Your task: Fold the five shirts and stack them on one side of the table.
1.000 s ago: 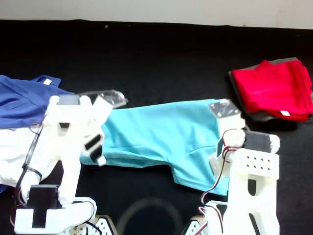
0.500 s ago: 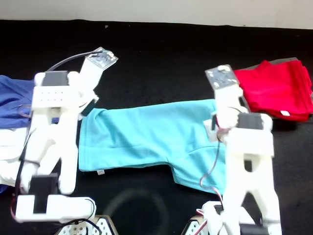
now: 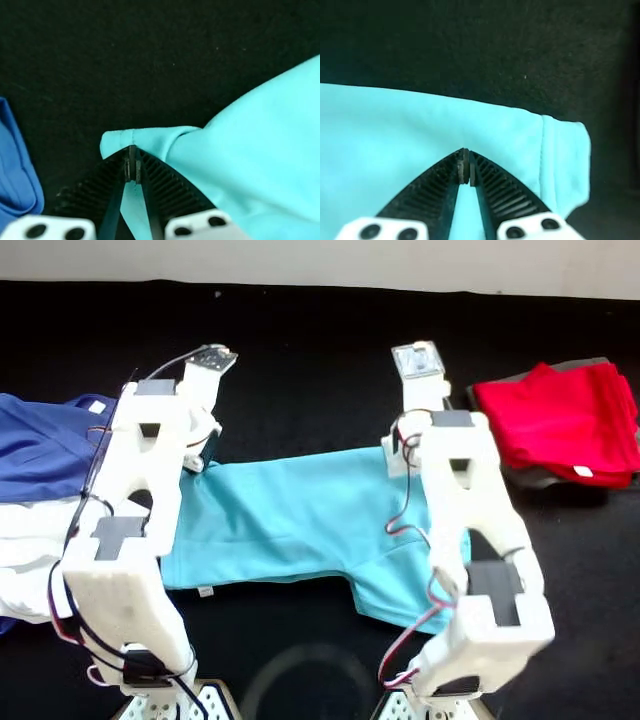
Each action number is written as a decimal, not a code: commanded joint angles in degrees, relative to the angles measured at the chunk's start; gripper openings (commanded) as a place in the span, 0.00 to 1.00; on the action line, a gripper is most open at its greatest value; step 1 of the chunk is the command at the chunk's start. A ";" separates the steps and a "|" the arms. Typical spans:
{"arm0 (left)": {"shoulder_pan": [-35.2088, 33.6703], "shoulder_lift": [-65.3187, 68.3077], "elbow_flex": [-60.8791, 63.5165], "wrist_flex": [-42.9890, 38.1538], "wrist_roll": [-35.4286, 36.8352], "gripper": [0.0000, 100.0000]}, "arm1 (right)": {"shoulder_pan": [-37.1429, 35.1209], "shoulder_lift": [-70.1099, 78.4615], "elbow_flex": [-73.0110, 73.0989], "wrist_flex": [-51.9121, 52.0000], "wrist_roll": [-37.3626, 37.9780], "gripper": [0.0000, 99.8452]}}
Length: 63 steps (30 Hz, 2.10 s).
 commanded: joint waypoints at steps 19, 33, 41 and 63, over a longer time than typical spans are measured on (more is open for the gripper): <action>-5.49 8.92 -19.12 3.96 4.22 0.01 | 9.89 20.62 -31.78 14.46 -0.35 0.01; 3.30 2.15 -10.77 8.26 5.36 0.01 | 5.49 5.05 -16.31 8.92 -0.35 0.01; -3.56 6.37 -7.52 -2.02 4.92 0.01 | 11.38 11.56 -7.16 -4.62 -0.26 0.01; -0.31 -0.57 -30.81 28.57 2.46 0.01 | 12.62 -16.57 -8.40 11.38 2.90 0.01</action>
